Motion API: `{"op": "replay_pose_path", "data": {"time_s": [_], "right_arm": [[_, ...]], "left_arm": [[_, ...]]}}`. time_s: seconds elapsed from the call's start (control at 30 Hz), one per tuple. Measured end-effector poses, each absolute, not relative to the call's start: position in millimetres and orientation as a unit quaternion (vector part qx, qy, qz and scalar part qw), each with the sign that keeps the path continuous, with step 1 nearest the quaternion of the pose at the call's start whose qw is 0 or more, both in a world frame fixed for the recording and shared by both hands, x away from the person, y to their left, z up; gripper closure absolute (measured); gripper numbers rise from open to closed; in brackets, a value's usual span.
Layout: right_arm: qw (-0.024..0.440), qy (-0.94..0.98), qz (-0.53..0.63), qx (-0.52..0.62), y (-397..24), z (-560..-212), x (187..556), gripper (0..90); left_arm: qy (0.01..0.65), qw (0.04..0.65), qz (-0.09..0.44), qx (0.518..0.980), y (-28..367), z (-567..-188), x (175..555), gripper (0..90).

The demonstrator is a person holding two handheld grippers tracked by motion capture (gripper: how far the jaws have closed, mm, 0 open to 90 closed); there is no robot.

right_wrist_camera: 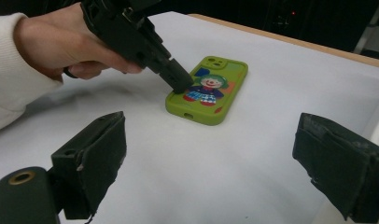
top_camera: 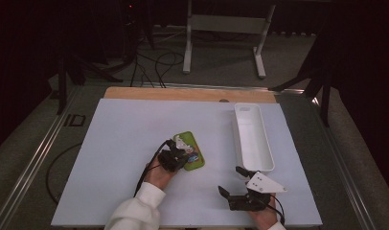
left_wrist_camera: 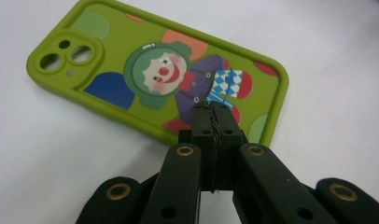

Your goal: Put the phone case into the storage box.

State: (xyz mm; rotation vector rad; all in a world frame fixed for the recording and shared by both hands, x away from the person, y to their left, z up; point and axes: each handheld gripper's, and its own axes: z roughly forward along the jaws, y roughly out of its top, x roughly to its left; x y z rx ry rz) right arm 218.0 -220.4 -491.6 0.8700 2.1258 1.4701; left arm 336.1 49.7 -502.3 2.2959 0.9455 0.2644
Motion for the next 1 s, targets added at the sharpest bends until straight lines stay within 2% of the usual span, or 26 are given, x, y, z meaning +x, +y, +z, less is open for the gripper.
{"op": "replay_pose_path", "data": {"time_s": [0.47, 1.0], "right_arm": [[0.207, 0.762, 0.528, 0.313, -221, -491, 218, 9.7], [0.207, 0.761, 0.529, 0.314, -222, -491, 218, 9.7]], "left_arm": [[0.337, 0.347, 0.087, 0.871, 20, -500, 344, 89.9], [0.323, 0.334, 0.079, 0.882, -14, -508, 349, 89.8]]}}
